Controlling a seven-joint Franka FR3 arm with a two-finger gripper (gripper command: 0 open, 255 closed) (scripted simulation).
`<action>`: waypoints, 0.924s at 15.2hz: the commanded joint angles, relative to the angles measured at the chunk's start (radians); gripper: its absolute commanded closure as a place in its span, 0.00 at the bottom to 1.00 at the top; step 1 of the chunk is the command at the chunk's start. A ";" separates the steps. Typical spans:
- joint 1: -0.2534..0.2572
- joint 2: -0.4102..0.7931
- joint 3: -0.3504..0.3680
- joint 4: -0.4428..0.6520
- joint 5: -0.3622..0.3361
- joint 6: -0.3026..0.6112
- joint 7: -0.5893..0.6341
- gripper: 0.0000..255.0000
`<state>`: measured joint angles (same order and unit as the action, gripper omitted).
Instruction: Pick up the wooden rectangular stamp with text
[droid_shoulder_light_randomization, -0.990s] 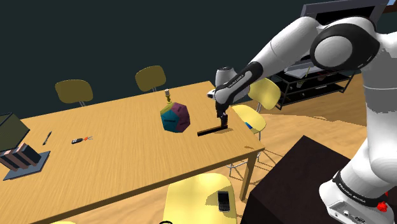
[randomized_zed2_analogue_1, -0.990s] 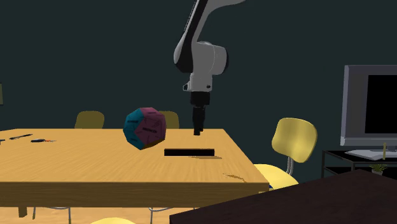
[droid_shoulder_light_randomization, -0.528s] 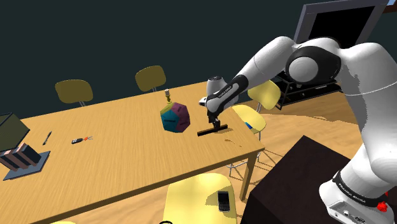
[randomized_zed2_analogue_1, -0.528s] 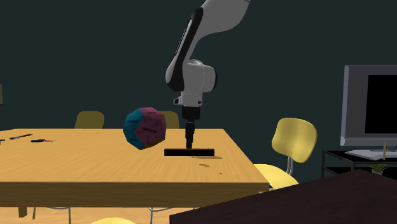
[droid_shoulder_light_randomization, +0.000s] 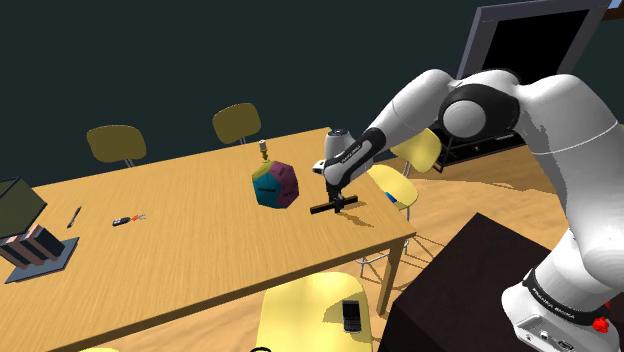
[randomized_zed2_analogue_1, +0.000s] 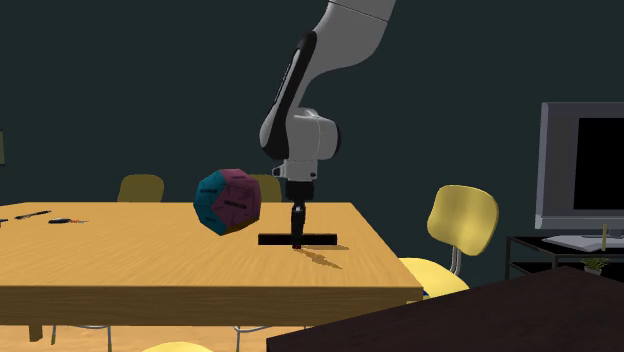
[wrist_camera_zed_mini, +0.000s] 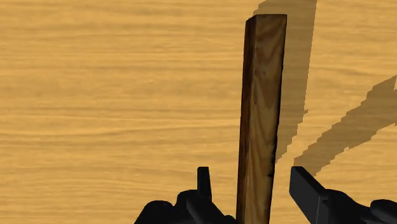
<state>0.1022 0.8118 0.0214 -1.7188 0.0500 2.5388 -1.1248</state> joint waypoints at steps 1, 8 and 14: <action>0.000 0.002 0.000 0.000 0.000 0.002 0.000 1.00; 0.000 -0.001 0.000 -0.009 0.000 0.008 0.000 1.00; 0.000 -0.055 0.000 -0.022 0.000 -0.032 0.002 1.00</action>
<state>0.1036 0.7680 0.0211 -1.7365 0.0497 2.5139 -1.1220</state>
